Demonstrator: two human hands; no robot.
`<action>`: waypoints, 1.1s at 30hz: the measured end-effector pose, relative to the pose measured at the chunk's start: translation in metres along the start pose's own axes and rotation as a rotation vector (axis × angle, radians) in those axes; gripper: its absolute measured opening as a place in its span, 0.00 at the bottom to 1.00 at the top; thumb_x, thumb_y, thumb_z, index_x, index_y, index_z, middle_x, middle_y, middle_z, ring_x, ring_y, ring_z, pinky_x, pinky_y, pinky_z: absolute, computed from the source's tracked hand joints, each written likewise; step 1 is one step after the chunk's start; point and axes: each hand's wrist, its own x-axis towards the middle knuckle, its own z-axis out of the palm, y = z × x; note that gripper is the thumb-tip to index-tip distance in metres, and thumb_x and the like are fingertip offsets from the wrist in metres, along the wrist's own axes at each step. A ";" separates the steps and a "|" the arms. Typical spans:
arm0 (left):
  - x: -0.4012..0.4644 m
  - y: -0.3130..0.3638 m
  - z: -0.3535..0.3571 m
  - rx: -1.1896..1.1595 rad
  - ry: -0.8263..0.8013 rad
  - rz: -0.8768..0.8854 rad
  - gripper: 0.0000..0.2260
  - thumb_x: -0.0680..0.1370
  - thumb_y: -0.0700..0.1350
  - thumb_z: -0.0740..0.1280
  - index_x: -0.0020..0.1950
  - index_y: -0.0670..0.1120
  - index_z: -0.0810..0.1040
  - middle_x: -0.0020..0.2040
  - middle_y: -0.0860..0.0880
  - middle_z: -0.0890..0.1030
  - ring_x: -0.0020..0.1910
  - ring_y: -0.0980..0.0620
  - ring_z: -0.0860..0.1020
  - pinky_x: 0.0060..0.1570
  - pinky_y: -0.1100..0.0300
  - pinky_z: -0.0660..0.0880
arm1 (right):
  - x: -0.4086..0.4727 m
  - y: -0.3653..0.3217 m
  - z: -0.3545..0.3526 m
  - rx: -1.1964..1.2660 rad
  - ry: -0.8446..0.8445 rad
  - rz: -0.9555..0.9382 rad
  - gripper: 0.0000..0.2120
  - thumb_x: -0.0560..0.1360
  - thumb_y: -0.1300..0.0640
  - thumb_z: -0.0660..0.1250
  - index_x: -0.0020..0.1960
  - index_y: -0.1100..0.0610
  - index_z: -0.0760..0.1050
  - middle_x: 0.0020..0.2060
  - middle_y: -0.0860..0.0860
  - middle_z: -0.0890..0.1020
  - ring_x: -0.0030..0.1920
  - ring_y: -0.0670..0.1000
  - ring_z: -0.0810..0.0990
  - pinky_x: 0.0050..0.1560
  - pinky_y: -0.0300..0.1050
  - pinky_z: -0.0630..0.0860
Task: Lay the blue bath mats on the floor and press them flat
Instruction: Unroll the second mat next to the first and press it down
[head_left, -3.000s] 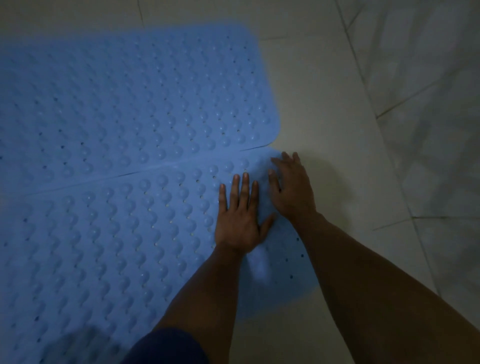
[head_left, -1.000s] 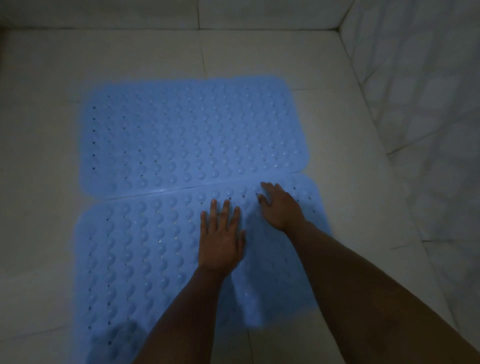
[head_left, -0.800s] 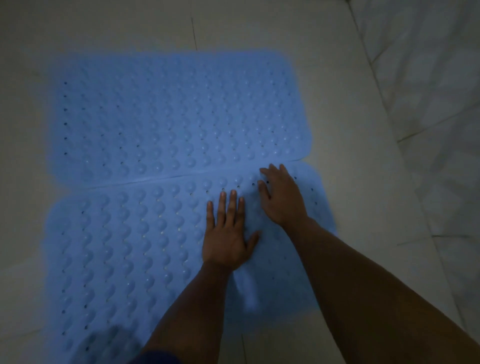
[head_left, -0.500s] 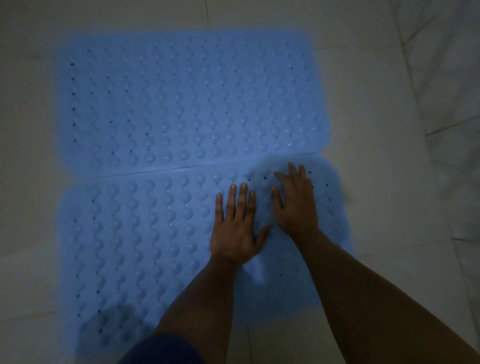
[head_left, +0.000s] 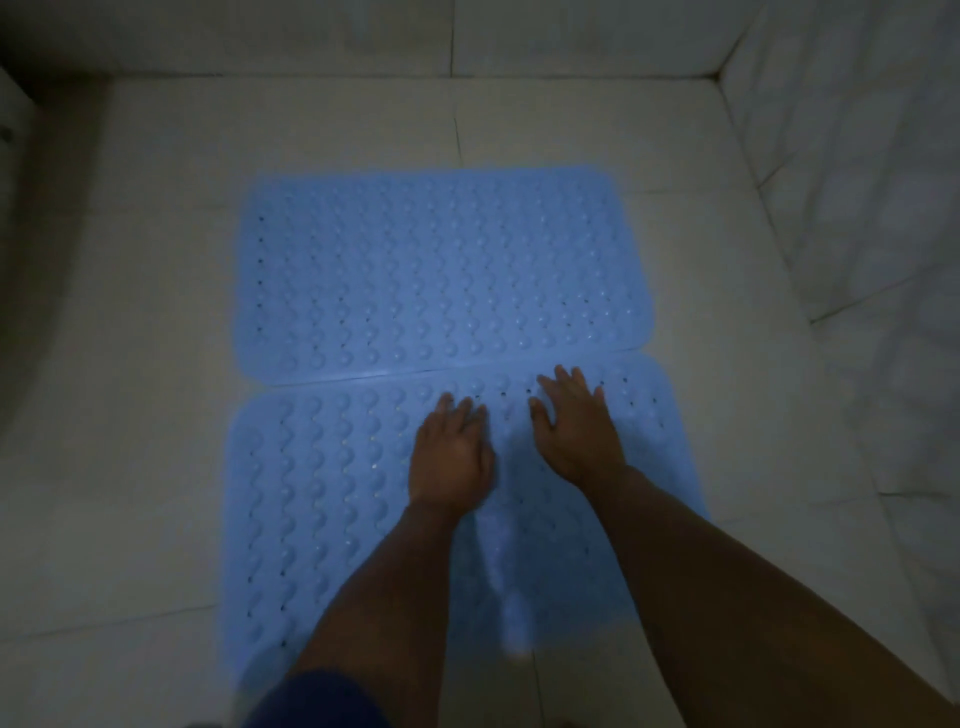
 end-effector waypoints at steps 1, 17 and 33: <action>-0.007 -0.008 -0.009 0.025 0.037 -0.041 0.26 0.75 0.51 0.57 0.68 0.43 0.80 0.69 0.41 0.80 0.73 0.35 0.74 0.64 0.39 0.77 | -0.001 -0.009 0.008 0.001 -0.041 0.003 0.26 0.82 0.45 0.53 0.76 0.55 0.68 0.79 0.56 0.63 0.80 0.57 0.56 0.79 0.59 0.47; -0.048 -0.075 0.004 0.175 0.153 -0.110 0.24 0.83 0.52 0.57 0.77 0.45 0.72 0.80 0.42 0.67 0.82 0.38 0.58 0.75 0.37 0.64 | -0.024 -0.038 0.151 -0.255 0.046 -0.126 0.36 0.81 0.37 0.52 0.81 0.59 0.55 0.81 0.61 0.51 0.82 0.60 0.46 0.78 0.66 0.50; -0.067 -0.068 -0.029 0.242 0.187 -0.099 0.23 0.83 0.51 0.58 0.78 0.46 0.72 0.81 0.42 0.66 0.83 0.37 0.56 0.76 0.35 0.62 | -0.017 -0.042 0.118 -0.193 -0.252 -0.093 0.44 0.78 0.30 0.51 0.82 0.57 0.45 0.82 0.56 0.43 0.82 0.56 0.41 0.79 0.63 0.43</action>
